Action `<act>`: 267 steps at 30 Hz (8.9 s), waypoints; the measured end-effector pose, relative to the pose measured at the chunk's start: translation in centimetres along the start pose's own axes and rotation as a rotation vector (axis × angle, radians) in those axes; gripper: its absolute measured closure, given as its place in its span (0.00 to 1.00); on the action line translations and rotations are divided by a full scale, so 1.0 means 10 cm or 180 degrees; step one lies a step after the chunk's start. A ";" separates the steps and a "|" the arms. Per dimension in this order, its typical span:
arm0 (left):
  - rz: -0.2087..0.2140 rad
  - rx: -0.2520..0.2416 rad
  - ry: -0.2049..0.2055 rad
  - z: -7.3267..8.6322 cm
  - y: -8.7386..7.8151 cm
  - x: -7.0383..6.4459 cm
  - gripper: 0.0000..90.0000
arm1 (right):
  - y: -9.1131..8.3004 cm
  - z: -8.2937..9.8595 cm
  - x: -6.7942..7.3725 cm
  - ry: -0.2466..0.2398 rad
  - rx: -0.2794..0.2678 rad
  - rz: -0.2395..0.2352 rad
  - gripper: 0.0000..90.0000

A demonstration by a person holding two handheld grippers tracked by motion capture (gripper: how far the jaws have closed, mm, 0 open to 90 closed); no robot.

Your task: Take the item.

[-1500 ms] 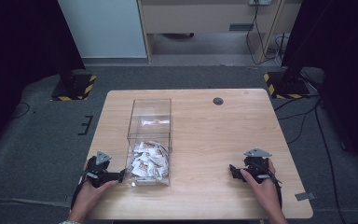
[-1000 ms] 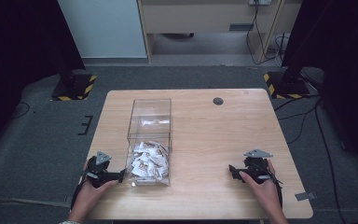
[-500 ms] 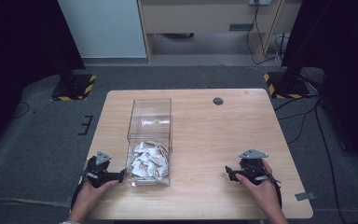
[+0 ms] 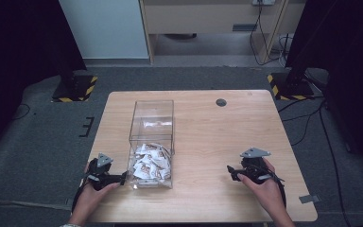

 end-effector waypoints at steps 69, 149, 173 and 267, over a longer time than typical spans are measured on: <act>0.0007 0.0002 -0.0001 0.00 0.00 0.00 0.00 | 0.07 -1.17 0.64 -0.0764 -0.0144 -0.0197 0.41; 0.0021 0.0010 0.0012 -0.01 0.01 0.00 0.00 | 0.43 -1.53 1.80 -0.1347 -0.0170 -0.0986 0.73; 0.0026 0.0009 0.0014 -0.01 0.01 0.00 0.00 | 0.55 -1.37 2.03 -0.1489 -0.0035 -0.1137 0.77; 0.0027 0.0009 0.0017 -0.01 0.01 0.00 0.00 | 0.20 -1.63 1.79 -0.1390 -0.0415 -0.1104 1.00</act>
Point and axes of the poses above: each handheld gripper's, and its own axes: y roughly forward along the jaws, z roughly out of its underside, x roughly to its left, the point moved 1 cm from there along y, roughly forward along the jaws, and after that the axes turned 11 degrees about -x, right-handed, at the moved point
